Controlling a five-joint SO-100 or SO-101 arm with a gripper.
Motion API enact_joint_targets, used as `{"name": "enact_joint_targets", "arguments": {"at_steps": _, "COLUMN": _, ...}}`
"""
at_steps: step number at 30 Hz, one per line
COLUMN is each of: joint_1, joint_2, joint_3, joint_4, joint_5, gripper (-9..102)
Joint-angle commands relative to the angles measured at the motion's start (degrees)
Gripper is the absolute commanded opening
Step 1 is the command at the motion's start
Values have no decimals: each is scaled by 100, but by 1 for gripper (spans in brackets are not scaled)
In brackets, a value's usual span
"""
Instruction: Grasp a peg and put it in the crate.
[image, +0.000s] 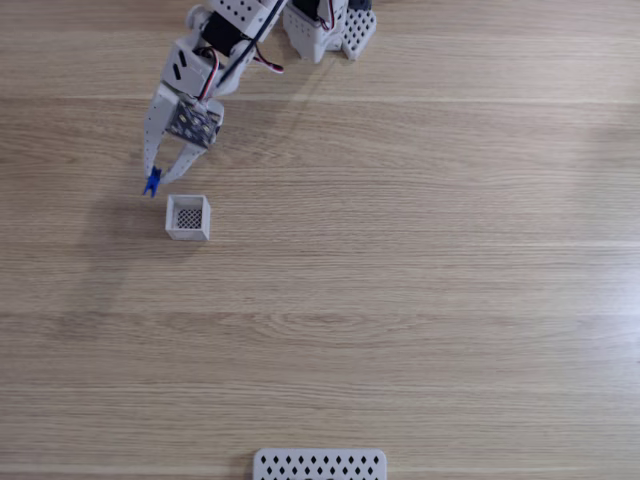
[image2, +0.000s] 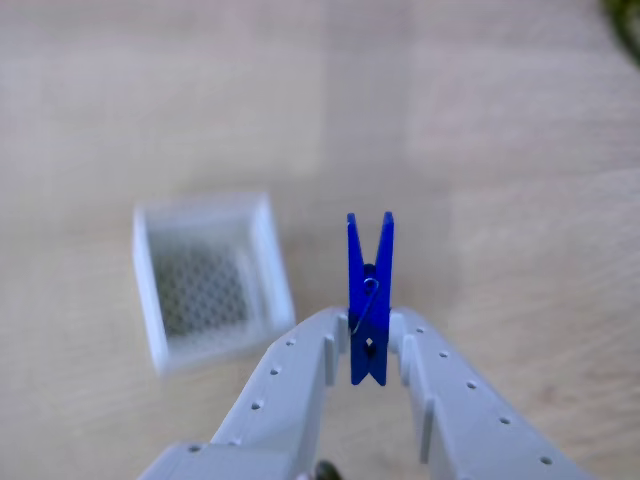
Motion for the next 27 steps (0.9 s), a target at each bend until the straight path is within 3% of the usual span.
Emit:
{"name": "enact_joint_targets", "arguments": {"at_steps": 1, "joint_1": -387, "joint_2": 492, "joint_3": -237, "joint_4": -782, "joint_5": 1433, "gripper": -1}}
{"name": "enact_joint_targets", "arguments": {"at_steps": 8, "joint_1": -686, "joint_2": 237, "joint_3": 97, "joint_4": -1389, "joint_5": 3111, "gripper": -1}}
{"name": "enact_joint_targets", "arguments": {"at_steps": 27, "joint_1": -729, "joint_2": -290, "joint_3": 606, "joint_4": -1670, "joint_5": 3164, "gripper": -1}}
